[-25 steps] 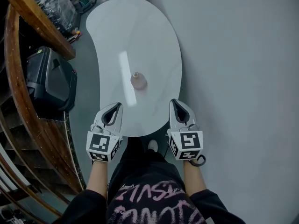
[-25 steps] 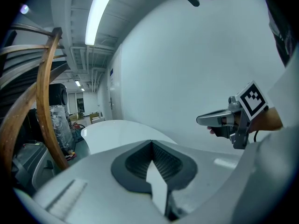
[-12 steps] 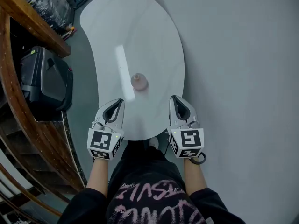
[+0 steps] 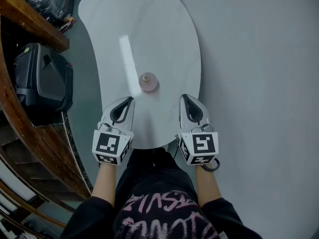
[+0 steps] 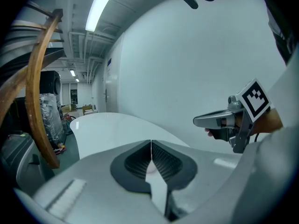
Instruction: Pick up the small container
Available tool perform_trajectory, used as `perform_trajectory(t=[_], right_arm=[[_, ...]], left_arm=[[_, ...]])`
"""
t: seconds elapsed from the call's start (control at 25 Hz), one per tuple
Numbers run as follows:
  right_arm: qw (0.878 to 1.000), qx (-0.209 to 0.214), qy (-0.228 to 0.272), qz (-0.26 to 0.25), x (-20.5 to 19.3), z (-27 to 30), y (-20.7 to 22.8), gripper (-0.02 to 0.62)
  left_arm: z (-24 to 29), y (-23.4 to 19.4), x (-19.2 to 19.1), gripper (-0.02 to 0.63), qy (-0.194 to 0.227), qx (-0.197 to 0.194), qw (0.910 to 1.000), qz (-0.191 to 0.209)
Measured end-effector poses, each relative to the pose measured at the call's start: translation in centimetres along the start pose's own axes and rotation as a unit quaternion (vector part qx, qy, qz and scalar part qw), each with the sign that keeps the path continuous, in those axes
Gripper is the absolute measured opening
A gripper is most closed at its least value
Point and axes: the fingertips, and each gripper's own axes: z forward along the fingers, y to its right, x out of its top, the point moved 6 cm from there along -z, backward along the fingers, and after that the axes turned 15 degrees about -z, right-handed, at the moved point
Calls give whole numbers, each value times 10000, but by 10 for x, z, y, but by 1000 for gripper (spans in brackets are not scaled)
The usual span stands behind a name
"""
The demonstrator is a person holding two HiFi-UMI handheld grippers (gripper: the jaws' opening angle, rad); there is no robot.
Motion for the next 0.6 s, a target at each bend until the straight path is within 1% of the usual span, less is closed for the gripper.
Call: perform_trajectory(t=[0.4, 0.6], right_arm=[[9998, 67, -158, -96, -9, 24, -7, 11], [9996, 88, -265, -49, -20, 31, -10, 11]], left_arm=[[19, -13, -10, 2, -121, -37, 9999, -91], [27, -19, -18, 2, -181, -53, 9997, -126]])
